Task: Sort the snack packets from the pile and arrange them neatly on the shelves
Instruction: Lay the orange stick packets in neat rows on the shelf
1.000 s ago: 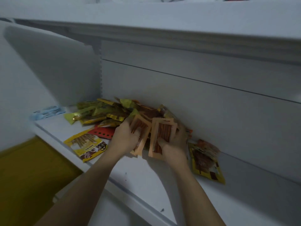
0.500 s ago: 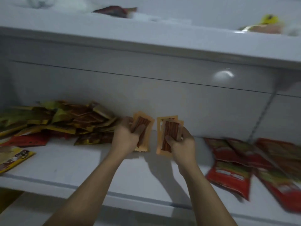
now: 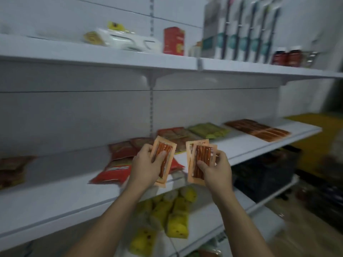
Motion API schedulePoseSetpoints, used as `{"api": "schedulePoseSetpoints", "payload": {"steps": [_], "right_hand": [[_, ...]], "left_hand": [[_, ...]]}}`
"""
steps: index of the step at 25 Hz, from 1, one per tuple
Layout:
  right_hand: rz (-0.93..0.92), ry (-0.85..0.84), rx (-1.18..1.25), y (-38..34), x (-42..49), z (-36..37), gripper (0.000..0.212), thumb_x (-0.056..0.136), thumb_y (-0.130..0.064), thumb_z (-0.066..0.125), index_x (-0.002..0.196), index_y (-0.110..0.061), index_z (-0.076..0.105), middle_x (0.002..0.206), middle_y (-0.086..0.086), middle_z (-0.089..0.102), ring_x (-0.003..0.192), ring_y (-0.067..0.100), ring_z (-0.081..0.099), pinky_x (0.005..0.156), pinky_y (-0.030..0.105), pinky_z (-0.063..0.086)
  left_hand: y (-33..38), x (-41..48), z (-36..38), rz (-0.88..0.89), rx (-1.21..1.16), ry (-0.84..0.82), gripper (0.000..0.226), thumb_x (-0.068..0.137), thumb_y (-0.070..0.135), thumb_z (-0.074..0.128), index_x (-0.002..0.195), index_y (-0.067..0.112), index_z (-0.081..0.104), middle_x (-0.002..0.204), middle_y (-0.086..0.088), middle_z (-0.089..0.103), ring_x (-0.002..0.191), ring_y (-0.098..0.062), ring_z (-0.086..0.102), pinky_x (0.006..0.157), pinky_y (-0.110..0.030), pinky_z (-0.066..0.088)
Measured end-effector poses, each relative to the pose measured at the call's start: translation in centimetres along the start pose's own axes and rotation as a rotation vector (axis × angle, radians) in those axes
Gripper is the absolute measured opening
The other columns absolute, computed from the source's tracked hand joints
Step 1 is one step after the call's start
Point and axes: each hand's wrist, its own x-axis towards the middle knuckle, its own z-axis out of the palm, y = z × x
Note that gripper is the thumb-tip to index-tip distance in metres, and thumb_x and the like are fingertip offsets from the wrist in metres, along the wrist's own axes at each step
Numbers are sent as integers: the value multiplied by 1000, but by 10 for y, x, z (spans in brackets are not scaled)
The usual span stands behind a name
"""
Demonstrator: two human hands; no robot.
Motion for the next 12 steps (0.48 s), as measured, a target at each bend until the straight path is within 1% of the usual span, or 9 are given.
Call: {"api": "schedulePoseSetpoints", "payload": {"steps": [3, 4, 5, 7, 8, 10, 12], "right_hand": [[-2, 108, -36, 9, 3, -80, 29, 87, -5, 68, 108, -21, 54, 99, -8, 64, 92, 9, 62, 70, 26, 50], [-1, 145, -53, 11, 4, -103, 29, 88, -6, 67, 108, -23, 53, 98, -10, 62, 92, 7, 60, 68, 24, 48], [5, 186, -72, 12, 6, -125, 29, 89, -8, 67, 107, -25, 52, 98, -11, 61, 92, 7, 60, 69, 25, 49], [21, 273, -111, 16, 11, -166, 29, 89, -10, 67, 107, -26, 52, 98, -12, 61, 94, 9, 60, 77, 34, 53], [26, 313, -119, 19, 12, -186, 28, 89, -10, 67, 106, -27, 52, 99, -12, 61, 94, 10, 61, 79, 35, 53], [36, 377, -102, 24, 13, -218, 28, 89, -7, 66, 103, -27, 52, 98, -12, 62, 91, 5, 61, 72, 27, 51], [55, 432, -93, 32, 17, -247, 29, 89, -5, 65, 100, -28, 51, 96, -13, 62, 90, 2, 60, 67, 21, 46]], "left_hand": [[32, -18, 70, 30, -46, -122, 18, 92, 37, 64, 86, 22, 57, 80, 2, 69, 73, -18, 66, 68, -44, 54], [42, -23, 92, 41, -69, -156, 17, 92, 38, 64, 87, 24, 56, 80, 4, 70, 74, -17, 67, 67, -44, 54], [53, -27, 111, 53, -83, -183, 16, 92, 39, 64, 87, 26, 55, 82, 6, 70, 75, -15, 67, 67, -40, 54], [73, -36, 149, 79, -85, -227, 15, 93, 38, 63, 86, 28, 54, 84, 9, 69, 77, -11, 65, 65, -33, 51], [82, -40, 169, 95, -86, -255, 15, 93, 38, 63, 86, 26, 55, 84, 7, 69, 77, -12, 65, 66, -34, 51], [95, -46, 207, 114, -88, -307, 18, 93, 36, 62, 90, 19, 58, 84, 3, 68, 78, -17, 64, 70, -38, 51], [106, -51, 245, 132, -96, -355, 20, 94, 34, 61, 90, 14, 58, 81, 3, 64, 78, -19, 61, 67, -36, 47]]}}
